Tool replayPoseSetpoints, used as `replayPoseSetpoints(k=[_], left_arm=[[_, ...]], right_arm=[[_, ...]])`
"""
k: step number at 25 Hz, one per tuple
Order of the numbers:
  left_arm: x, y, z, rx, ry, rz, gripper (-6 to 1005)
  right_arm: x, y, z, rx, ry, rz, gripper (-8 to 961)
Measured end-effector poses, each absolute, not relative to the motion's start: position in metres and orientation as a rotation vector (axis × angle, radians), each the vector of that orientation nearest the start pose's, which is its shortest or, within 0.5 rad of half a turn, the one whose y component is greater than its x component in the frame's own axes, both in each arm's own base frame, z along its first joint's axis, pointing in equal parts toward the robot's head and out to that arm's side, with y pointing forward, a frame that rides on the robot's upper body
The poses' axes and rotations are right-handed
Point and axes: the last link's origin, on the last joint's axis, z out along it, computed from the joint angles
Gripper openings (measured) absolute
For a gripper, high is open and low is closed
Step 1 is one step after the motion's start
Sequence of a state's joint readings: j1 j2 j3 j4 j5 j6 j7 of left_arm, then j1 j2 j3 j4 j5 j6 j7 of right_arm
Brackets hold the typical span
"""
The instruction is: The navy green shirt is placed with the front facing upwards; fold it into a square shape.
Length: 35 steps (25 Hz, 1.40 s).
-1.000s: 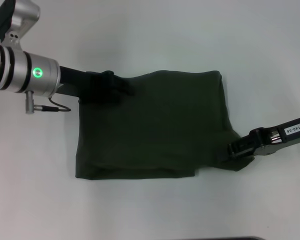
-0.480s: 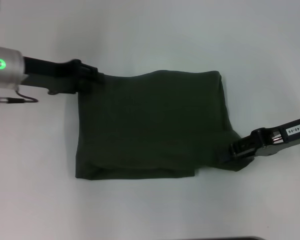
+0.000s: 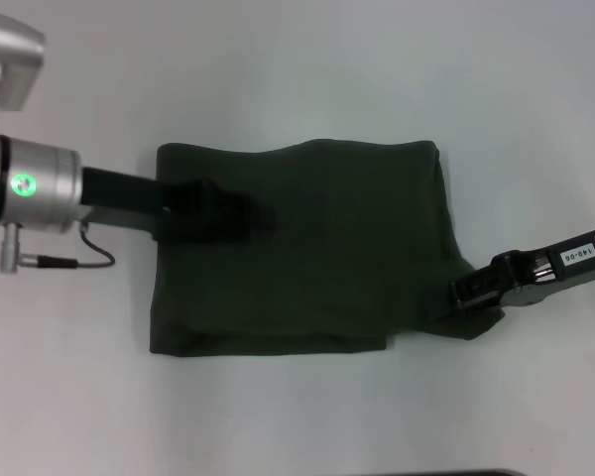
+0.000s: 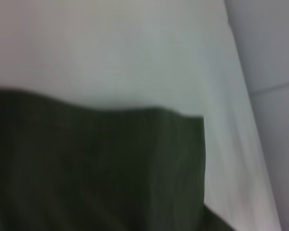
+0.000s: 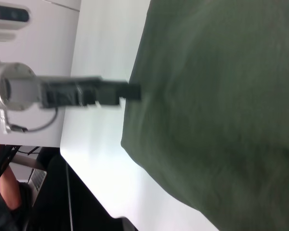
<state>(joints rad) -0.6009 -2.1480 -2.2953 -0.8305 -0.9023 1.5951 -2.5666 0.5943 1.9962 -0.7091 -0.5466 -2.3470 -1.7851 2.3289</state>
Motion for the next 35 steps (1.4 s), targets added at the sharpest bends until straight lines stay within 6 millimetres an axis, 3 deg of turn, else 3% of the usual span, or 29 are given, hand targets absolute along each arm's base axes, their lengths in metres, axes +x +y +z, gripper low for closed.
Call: replayPoseSetpoints(k=[4, 8, 20, 26, 29, 35], left_arm=[[-0.229, 0.324, -0.042, -2.482, -2.016, -0.264, 475], [-0.245, 0.325, -0.040, -2.420, -2.035, -0.200, 475], [-0.272, 0.329, 0.003, -2.358, -2.024, -0.214, 476], [-0.254, 0.318, 0.023, -2.545, -1.971, -0.450, 476], [-0.245, 0.312, 0.012, -2.602, -1.980, -0.428, 476], [-0.223, 0.307, -0.020, -2.717, -1.975, -0.348, 477]], right_arm=[[0.285, 0.289, -0.002, -2.575, 2.122, 0.241, 363], [0.290, 0.288, -0.002, -2.554, 2.127, 0.212, 368], [0.289, 0.290, 0.005, -2.559, 2.119, 0.220, 380], [0.281, 0.304, 0.018, -2.566, 2.073, 0.306, 386], [0.272, 0.312, 0.013, -2.554, 2.074, 0.357, 389], [0.253, 0.323, -0.016, -2.534, 2.083, 0.389, 396]])
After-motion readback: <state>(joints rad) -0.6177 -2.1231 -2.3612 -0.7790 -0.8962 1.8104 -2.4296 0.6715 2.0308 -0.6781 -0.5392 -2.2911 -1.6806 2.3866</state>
